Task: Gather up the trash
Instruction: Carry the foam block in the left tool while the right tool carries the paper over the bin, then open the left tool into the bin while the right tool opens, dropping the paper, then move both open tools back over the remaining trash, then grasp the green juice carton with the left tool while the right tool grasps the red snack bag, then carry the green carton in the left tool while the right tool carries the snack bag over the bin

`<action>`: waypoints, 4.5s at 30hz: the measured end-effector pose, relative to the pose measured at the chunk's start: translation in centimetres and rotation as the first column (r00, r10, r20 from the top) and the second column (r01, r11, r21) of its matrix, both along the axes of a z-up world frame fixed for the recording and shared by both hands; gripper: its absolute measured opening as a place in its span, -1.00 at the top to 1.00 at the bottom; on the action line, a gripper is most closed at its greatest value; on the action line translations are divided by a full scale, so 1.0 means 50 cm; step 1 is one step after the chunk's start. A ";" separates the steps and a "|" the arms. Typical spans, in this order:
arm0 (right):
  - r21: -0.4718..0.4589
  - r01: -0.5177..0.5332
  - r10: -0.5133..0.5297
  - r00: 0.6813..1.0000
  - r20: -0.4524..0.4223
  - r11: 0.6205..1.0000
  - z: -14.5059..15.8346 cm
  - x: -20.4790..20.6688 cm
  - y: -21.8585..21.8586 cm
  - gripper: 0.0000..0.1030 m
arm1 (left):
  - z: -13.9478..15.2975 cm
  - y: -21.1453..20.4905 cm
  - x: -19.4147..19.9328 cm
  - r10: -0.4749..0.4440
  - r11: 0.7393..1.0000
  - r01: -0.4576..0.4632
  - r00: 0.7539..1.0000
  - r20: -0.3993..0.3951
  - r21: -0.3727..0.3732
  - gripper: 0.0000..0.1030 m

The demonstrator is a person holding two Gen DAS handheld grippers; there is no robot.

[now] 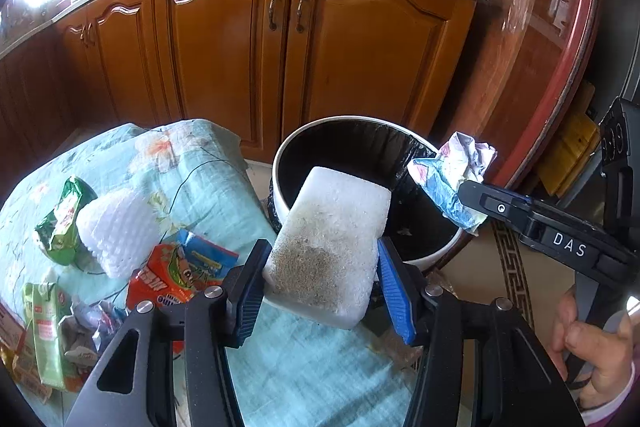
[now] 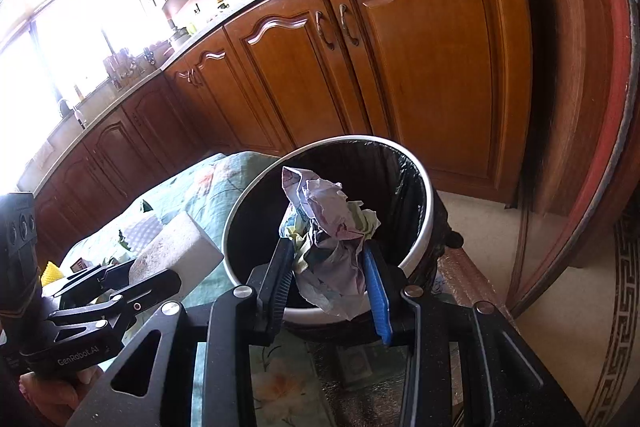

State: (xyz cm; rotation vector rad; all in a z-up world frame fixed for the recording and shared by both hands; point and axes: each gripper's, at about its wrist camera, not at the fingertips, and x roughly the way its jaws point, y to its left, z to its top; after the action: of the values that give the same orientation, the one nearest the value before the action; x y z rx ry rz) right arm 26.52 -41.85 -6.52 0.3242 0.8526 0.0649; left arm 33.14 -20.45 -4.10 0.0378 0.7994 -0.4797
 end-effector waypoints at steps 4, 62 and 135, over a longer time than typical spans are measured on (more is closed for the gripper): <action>-0.005 0.003 -0.003 1.000 -0.009 1.000 -0.004 0.021 -0.013 0.30 | 0.000 -0.029 0.029 -0.010 1.000 0.010 1.000 -0.003 0.010 -0.02; 0.129 -0.141 0.142 0.990 -0.001 0.982 -0.032 -0.074 0.215 -0.74 | 0.001 0.291 -0.228 0.264 0.964 -0.263 0.964 0.025 -0.032 -0.60; 0.024 -0.225 0.224 0.974 0.028 0.974 -0.002 -0.025 0.281 0.84 | 0.080 0.330 -0.225 0.247 0.966 -0.236 0.964 0.102 -0.108 0.37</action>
State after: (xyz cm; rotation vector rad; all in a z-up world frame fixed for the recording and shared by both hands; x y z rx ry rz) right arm 25.26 -27.81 -6.60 0.2503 0.8616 0.2905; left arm 21.87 -3.97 -0.10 -0.1189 0.6571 -0.2808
